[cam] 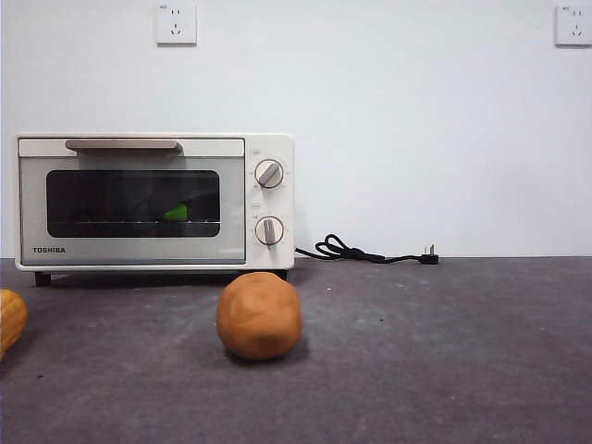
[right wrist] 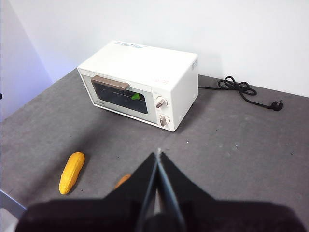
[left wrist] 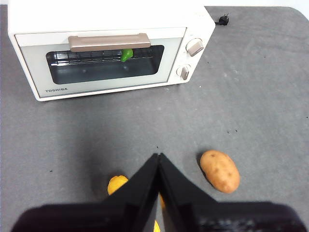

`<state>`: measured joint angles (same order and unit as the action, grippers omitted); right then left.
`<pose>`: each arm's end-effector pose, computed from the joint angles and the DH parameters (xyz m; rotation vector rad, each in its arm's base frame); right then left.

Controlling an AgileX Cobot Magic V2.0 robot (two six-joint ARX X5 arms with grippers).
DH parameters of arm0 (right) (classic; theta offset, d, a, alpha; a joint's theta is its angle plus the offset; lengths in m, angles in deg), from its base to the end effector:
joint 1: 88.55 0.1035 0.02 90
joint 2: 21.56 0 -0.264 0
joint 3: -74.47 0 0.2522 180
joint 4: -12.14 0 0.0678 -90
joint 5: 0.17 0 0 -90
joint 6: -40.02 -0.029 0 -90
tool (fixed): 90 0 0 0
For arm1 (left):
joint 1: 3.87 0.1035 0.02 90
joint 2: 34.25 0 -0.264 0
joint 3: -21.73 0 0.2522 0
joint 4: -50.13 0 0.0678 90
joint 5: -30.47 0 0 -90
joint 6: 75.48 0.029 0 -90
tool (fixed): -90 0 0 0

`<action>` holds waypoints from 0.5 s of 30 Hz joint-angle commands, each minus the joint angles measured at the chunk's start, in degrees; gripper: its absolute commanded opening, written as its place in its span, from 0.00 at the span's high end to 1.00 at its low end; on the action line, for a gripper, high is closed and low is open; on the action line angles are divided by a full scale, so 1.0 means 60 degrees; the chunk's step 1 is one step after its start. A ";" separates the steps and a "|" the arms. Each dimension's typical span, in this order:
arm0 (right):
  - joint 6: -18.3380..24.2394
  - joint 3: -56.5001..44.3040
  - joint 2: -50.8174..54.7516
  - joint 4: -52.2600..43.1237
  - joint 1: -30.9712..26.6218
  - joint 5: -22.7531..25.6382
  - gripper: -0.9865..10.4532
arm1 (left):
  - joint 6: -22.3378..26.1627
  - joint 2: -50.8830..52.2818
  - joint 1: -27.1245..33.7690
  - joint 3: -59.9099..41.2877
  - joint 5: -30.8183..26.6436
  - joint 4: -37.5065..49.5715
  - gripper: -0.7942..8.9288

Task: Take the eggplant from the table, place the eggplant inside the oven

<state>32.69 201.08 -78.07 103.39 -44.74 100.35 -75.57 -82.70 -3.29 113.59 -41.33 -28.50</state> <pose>0.0397 0.0308 0.5261 -0.0477 0.3686 0.5512 0.1061 -0.0080 0.4194 -0.1022 0.6090 -0.2973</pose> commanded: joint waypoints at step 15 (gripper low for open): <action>-0.0098 -0.0051 0.0007 0.0229 0.0015 0.0004 0.91 | 0.1129 0.1803 -0.0069 -0.0342 0.0000 0.3024 0.92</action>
<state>32.69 201.08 -78.07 103.39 -44.74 100.35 -70.02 -72.95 -3.58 112.50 -41.35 -11.38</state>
